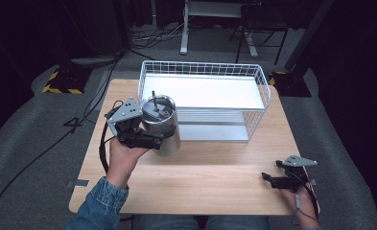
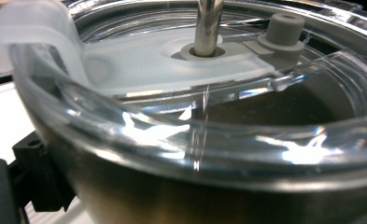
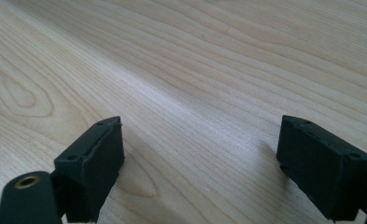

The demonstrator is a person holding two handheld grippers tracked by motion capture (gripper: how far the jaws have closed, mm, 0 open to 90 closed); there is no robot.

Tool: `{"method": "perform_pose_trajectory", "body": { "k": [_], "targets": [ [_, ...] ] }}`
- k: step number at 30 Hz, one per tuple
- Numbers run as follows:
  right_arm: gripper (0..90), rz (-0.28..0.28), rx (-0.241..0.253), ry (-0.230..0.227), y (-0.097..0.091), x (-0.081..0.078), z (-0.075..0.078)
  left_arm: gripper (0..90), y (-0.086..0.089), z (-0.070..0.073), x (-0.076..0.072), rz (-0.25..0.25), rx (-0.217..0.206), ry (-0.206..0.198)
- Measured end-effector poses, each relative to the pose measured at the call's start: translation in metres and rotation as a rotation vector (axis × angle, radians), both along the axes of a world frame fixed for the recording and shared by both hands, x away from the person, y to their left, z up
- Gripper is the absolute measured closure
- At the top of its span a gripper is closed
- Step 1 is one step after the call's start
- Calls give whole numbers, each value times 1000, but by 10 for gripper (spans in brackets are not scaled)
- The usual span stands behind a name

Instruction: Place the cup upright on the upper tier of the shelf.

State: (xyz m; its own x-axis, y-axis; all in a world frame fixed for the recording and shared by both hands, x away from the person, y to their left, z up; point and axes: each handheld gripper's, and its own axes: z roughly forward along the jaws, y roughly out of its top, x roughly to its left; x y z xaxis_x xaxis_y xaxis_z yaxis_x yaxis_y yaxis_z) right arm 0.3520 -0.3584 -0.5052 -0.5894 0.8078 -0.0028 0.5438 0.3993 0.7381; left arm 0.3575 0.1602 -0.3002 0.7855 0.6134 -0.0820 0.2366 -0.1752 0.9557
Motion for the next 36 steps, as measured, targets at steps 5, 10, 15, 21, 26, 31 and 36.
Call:
{"method": "perform_pose_trajectory", "body": {
  "k": [5,10,15,21,26,31,36],
  "targets": [
    [153,0,0,0,0,0,0,36,-6,14,7,-7,7,-15],
    [153,0,0,0,0,0,0,36,-13,25,15,-13,11,-27],
    [153,0,0,0,0,0,0,36,-22,36,26,-14,1,-33],
    [154,0,-1,0,0,0,0,36,-33,49,37,-5,-7,-51],
    [155,0,0,-1,0,0,0,36,-44,58,48,18,2,-71],
    [160,-4,1,-3,0,0,0,36,-53,64,61,39,-13,-62],
    [160,-4,1,-3,0,0,0,36,-62,69,73,56,-38,-50]
  ]
}}
